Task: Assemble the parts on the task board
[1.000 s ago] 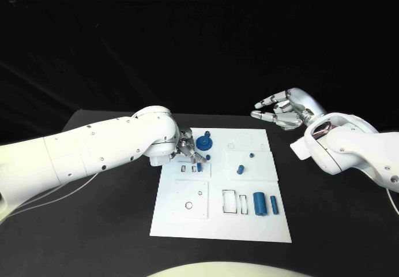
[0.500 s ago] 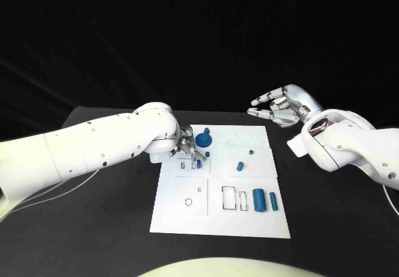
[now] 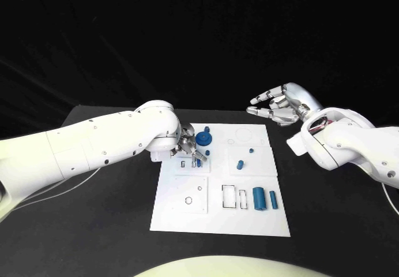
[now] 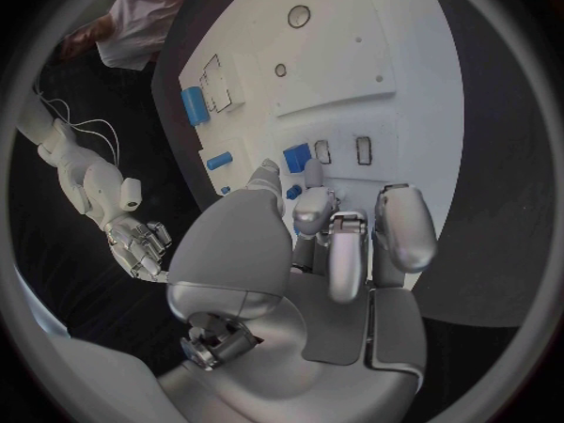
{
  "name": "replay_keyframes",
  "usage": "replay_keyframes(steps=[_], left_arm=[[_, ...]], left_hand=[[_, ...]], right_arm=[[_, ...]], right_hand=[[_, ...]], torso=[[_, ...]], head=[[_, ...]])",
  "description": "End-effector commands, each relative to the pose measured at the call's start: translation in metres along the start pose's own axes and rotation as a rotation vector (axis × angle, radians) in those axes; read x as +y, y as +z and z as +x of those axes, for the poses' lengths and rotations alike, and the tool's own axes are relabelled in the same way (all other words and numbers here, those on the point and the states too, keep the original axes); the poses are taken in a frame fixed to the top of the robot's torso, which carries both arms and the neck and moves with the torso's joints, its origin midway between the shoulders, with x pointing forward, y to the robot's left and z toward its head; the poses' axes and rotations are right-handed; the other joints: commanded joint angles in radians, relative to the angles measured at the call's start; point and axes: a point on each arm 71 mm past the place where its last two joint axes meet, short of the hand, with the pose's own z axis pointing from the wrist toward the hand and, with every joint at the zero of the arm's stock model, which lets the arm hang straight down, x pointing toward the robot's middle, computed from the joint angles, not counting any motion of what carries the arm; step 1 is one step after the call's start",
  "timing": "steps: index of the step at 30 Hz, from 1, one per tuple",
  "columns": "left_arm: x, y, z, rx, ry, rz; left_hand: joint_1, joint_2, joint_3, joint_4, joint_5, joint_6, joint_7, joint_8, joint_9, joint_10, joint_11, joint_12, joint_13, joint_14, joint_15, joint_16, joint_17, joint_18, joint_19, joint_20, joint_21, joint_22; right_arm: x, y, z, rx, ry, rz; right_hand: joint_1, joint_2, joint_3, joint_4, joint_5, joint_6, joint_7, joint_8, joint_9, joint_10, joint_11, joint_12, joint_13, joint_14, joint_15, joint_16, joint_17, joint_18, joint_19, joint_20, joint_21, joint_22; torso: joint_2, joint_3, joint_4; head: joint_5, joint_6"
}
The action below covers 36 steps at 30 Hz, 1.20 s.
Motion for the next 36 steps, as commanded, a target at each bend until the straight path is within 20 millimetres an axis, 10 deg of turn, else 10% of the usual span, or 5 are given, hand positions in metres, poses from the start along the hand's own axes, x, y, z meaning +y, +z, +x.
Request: replay_keyframes(steps=[1,36], left_arm=[[-0.0013,0.0001,0.0023,0.034,0.012,-0.012],[-0.0037,0.0017,0.0021,0.056,0.04,-0.02]], left_hand=[[0.012,0.003,-0.006,-0.001,-0.004,-0.009,0.0,0.005,0.002,-0.007,-0.003,-0.006,0.0,0.102,-0.007,0.007,0.258,-0.017,0.0,-0.004,0.005,0.003],[0.093,0.054,0.023,-0.008,-0.001,-0.024,-0.004,0.024,0.018,-0.006,-0.005,-0.005,0.0,0.101,-0.008,0.006,0.257,-0.017,-0.005,-0.003,0.012,0.01]], right_arm=[[0.0014,0.0005,0.0019,0.017,-0.009,-0.012],[0.0032,0.0013,0.0042,0.029,-0.043,-0.029]], right_hand=[[-0.008,-0.003,-0.007,-0.001,0.005,0.002,-0.001,0.006,0.001,-0.004,-0.003,-0.003,0.111,0.084,-0.005,-0.004,0.186,0.02,-0.006,-0.002,-0.005,0.035],[-0.006,0.0,-0.007,-0.003,0.002,0.003,-0.002,0.008,0.001,-0.003,-0.004,-0.003,0.112,0.084,-0.005,-0.004,0.187,0.02,-0.004,-0.002,-0.004,0.037]], torso=[[0.001,0.0001,0.0003],[0.0,0.0006,0.0005]], head=[[-0.001,0.0],[-0.003,-0.012]])
